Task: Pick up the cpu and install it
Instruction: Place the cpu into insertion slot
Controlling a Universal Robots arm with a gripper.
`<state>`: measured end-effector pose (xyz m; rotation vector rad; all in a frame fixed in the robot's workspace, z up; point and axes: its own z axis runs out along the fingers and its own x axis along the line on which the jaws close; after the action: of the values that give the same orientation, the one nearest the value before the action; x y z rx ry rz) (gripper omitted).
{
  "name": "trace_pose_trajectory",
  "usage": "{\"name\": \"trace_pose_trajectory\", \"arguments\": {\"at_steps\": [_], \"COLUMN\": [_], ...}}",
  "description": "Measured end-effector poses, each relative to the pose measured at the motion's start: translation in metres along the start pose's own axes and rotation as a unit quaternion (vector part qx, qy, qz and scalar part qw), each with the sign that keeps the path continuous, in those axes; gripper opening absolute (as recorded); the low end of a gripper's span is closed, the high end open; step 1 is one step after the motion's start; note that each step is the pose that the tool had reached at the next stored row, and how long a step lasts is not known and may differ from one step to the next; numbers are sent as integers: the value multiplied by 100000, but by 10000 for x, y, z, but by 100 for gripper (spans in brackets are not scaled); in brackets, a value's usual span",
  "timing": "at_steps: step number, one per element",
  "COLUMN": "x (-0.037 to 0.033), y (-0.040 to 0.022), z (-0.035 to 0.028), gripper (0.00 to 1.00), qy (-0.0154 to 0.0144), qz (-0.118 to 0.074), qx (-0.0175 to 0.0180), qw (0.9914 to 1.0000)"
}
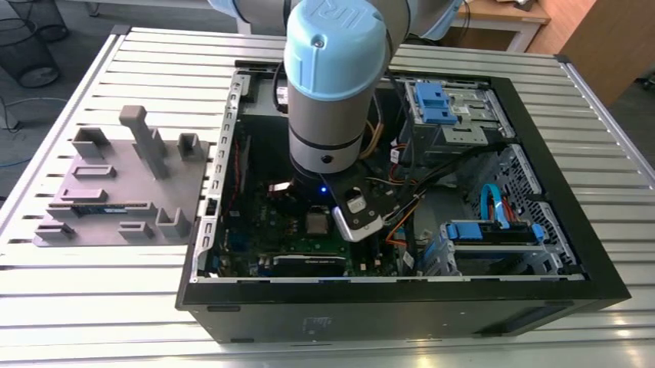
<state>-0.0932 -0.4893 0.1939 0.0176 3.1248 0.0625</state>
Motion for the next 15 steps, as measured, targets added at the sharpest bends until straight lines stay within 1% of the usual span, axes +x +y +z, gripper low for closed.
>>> {"name": "trace_pose_trajectory", "arguments": {"at_steps": [5, 15], "x": [-2, -10], "y": [0, 3], "z": [38, 44], "gripper": [47, 47], "qy": [3, 2], "qz": [12, 6], "qx": [9, 5], "qw": [100000, 100000]}}
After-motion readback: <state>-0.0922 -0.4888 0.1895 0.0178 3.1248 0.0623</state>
